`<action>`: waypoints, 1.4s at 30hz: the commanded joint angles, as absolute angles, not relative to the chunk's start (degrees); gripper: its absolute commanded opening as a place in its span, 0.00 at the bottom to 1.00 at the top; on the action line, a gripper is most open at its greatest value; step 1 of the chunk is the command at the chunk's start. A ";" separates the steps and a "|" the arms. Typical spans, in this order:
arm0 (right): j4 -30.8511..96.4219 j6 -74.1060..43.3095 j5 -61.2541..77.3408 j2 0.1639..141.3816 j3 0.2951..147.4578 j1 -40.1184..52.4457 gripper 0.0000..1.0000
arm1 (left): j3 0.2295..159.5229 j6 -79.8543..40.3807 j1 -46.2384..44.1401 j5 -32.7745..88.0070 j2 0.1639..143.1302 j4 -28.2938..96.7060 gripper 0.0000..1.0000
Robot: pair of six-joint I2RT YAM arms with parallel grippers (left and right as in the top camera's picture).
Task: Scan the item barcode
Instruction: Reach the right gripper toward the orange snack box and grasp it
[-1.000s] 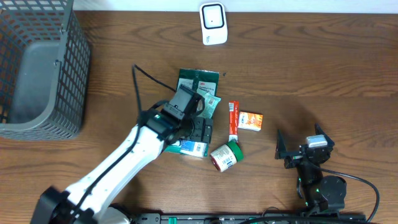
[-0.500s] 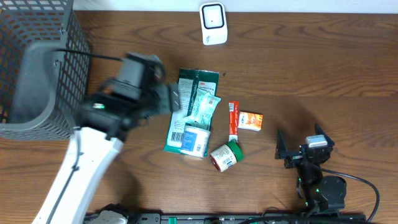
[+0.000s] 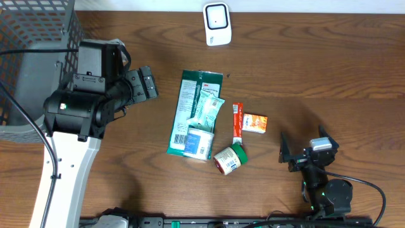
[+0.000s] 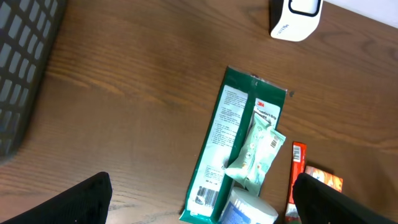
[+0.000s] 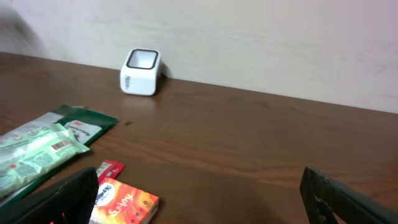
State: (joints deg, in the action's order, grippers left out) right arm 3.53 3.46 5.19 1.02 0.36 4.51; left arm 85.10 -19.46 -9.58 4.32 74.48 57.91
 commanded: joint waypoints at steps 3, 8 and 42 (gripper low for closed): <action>-1.21 2.20 10.48 0.82 0.47 4.10 0.99 | 85.41 -18.70 -9.32 3.97 74.59 58.04 0.93; 1.91 2.17 11.44 1.50 7.11 4.05 0.99 | 85.41 -18.70 -9.32 3.97 74.59 58.06 0.93; 76.90 7.57 17.85 94.17 85.21 4.08 0.42 | 85.41 -18.70 -9.32 3.97 74.59 58.04 0.94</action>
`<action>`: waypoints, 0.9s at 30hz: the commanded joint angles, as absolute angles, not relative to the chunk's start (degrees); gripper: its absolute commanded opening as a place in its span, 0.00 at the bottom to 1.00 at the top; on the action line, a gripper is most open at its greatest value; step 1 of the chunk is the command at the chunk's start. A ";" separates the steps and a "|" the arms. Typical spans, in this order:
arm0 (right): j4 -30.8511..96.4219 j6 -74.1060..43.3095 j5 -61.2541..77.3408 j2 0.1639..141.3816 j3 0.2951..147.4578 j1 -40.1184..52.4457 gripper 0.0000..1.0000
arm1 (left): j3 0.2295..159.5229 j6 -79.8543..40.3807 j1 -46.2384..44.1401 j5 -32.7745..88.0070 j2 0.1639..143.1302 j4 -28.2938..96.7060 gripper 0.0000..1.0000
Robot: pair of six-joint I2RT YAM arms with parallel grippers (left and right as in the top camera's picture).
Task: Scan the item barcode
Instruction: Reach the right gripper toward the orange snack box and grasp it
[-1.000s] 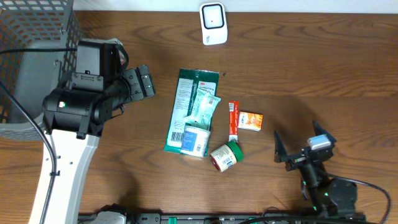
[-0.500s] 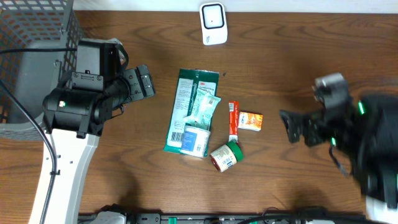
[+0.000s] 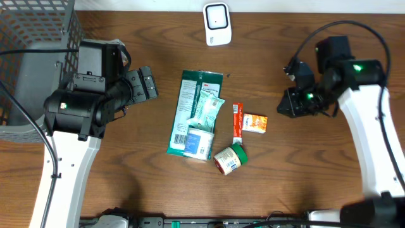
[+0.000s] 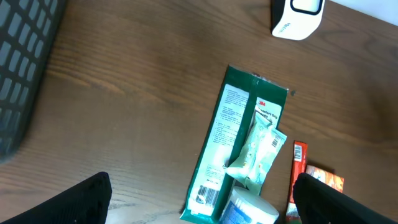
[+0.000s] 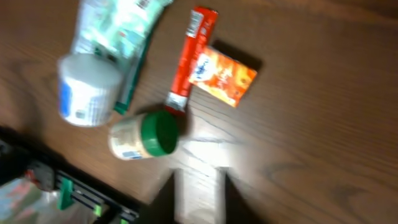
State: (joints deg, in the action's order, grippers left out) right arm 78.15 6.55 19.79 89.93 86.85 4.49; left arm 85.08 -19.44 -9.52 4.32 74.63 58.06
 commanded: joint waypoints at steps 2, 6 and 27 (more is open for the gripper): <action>75.13 8.91 17.82 97.34 84.20 4.19 0.48 | 85.41 -18.72 -9.32 3.99 74.59 58.04 0.93; 71.22 8.91 17.82 104.40 83.66 4.27 0.50 | 85.41 -18.70 -9.32 3.97 74.59 58.04 0.93; 61.47 12.51 18.70 121.51 83.57 7.77 0.10 | 85.41 -18.70 -9.32 3.97 74.59 58.04 0.93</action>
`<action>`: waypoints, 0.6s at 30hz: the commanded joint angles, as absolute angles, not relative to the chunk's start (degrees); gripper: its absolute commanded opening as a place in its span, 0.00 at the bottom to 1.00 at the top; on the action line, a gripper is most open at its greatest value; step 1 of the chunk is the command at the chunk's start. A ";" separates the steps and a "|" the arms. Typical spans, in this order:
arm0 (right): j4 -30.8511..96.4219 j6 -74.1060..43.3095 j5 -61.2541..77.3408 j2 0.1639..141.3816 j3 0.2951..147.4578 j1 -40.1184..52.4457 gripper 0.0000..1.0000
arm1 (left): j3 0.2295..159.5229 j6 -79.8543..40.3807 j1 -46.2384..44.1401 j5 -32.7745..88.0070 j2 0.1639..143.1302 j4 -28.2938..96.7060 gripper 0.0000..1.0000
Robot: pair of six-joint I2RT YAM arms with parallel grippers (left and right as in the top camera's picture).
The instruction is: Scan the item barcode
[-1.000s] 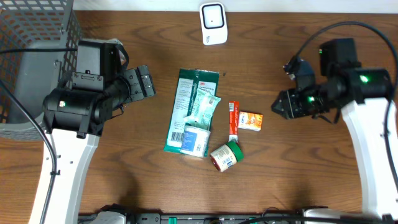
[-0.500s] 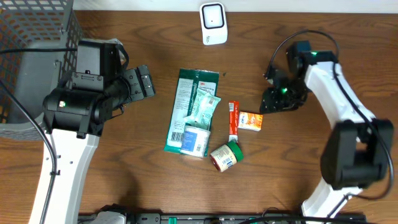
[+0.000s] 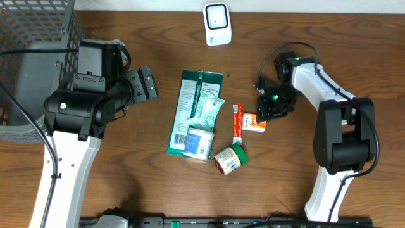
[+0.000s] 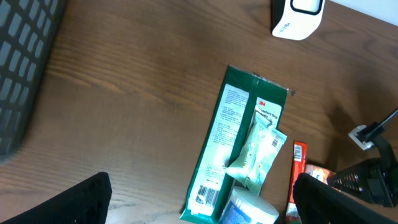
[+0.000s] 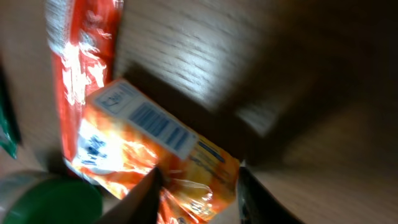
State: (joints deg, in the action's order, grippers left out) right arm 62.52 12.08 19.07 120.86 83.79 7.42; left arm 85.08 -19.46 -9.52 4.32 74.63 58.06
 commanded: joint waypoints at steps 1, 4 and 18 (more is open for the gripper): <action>61.78 12.51 18.70 121.51 83.57 7.77 0.01 | 85.41 -18.70 -9.32 3.97 74.59 58.04 0.94; 63.96 12.51 18.70 121.16 84.51 7.51 0.01 | 85.41 -18.70 -9.32 3.97 74.59 58.04 0.93; 64.93 -6.72 -9.80 103.53 88.75 10.85 0.01 | 85.41 -18.70 -9.32 3.97 74.59 58.04 0.93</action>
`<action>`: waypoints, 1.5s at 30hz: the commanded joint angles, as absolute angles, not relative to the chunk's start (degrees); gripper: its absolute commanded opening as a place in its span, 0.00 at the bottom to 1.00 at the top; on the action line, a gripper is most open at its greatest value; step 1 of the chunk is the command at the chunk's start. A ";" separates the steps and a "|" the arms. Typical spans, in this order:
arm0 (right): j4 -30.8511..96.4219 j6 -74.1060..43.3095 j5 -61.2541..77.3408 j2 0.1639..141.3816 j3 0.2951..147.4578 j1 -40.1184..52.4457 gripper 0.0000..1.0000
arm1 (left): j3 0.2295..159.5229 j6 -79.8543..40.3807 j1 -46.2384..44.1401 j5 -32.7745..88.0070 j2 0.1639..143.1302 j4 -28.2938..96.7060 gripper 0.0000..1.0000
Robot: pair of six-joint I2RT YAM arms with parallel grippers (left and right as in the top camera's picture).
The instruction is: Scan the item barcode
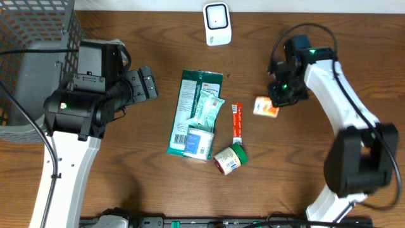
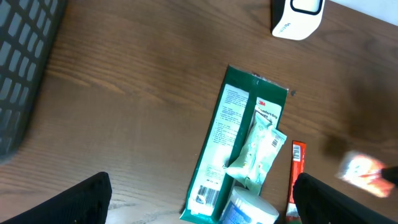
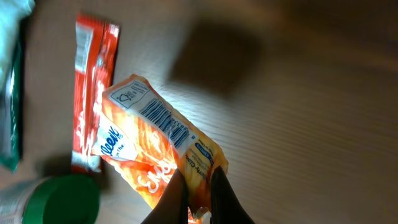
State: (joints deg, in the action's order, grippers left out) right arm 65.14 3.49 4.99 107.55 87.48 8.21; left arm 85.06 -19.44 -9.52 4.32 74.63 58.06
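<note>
The orange tissue packet (image 1: 266,106) hangs a little above the table, right of the other items, its shadow on the wood beneath. My right gripper (image 1: 281,95) is shut on one end of it. In the right wrist view the packet (image 3: 149,149) shows its barcode face, pinched between the fingertips (image 3: 176,190). The white barcode scanner (image 1: 216,24) stands at the table's far edge, also in the left wrist view as the scanner (image 2: 297,15). My left gripper (image 1: 144,83) is open, held high left of the pile, holding nothing.
A green pack (image 1: 190,114) lies mid-table with a pale green sachet (image 1: 209,107) and a white tub (image 1: 199,144) on it. A red stick pack (image 1: 237,121) and a green-lidded jar (image 1: 228,158) lie beside it. A wire basket (image 1: 31,57) fills the far left.
My right gripper was down around the orange packet beside the red stick pack. Now it is shut on the packet, which is off the table and farther right. The left arm is unchanged.
My right arm first sat folded at the table's front right edge. Then it was raised over the right side, looking down on the items. Then it was at the orange packet on the table, and now holds it lifted. The left arm stayed still throughout.
</note>
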 commanded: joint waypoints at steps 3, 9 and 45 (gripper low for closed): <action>64.20 -18.11 -22.52 101.60 87.57 14.44 0.01 | 85.41 -18.72 -9.32 3.97 74.59 58.06 0.93; 56.88 -32.80 -35.77 101.51 78.22 21.87 0.01 | 85.41 -18.70 -9.32 3.97 74.59 58.04 0.94; 17.69 -32.93 -48.82 102.32 51.16 32.47 0.07 | 85.41 -18.72 -9.32 3.97 74.59 58.06 0.94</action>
State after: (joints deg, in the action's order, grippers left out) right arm 17.76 -32.62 -49.74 101.65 51.77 31.97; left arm 85.06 -19.46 -9.52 4.32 74.63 58.06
